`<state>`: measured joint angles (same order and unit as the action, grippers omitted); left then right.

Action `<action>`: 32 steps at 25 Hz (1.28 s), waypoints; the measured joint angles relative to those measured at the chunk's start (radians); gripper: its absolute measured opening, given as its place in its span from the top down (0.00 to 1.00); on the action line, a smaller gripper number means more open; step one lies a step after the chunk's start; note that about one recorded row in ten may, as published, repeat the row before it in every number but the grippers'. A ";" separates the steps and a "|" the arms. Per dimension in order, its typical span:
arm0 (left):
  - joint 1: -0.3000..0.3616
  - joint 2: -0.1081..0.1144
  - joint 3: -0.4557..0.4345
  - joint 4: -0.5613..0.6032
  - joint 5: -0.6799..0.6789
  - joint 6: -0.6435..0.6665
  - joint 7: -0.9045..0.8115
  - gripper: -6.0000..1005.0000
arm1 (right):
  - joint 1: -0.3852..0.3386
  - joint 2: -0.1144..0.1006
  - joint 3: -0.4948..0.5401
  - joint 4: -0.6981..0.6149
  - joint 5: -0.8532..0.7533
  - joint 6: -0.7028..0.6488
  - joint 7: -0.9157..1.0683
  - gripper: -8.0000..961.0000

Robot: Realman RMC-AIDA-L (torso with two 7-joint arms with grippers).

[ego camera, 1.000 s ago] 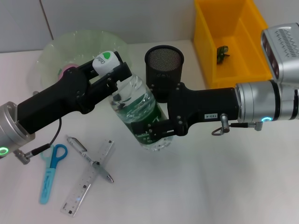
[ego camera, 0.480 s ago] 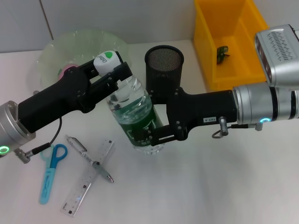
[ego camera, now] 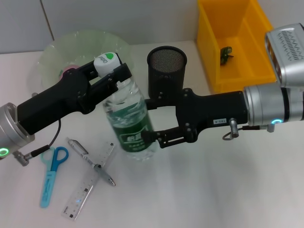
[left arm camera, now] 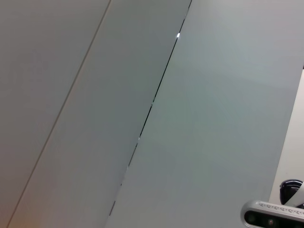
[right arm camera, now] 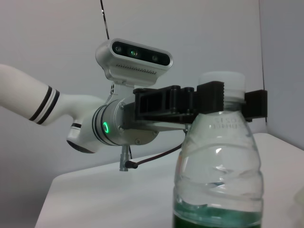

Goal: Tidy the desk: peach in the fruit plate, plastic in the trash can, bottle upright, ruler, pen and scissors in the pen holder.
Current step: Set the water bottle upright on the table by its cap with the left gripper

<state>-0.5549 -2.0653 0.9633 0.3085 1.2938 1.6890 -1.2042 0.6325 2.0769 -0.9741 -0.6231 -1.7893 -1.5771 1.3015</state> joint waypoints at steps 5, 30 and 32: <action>0.006 0.003 -0.003 0.002 0.000 -0.012 0.005 0.52 | -0.035 0.000 0.006 -0.050 -0.001 -0.005 0.024 0.14; 0.128 -0.003 -0.251 0.058 -0.010 -0.281 0.367 0.51 | -0.140 -0.003 0.116 -0.132 -0.001 0.054 0.109 0.14; 0.119 -0.004 -0.264 0.038 -0.012 -0.303 0.402 0.51 | -0.140 -0.003 0.116 -0.131 -0.001 0.054 0.111 0.14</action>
<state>-0.4364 -2.0692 0.6997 0.3462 1.2818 1.3861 -0.8026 0.4923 2.0743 -0.8578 -0.7543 -1.7906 -1.5233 1.4126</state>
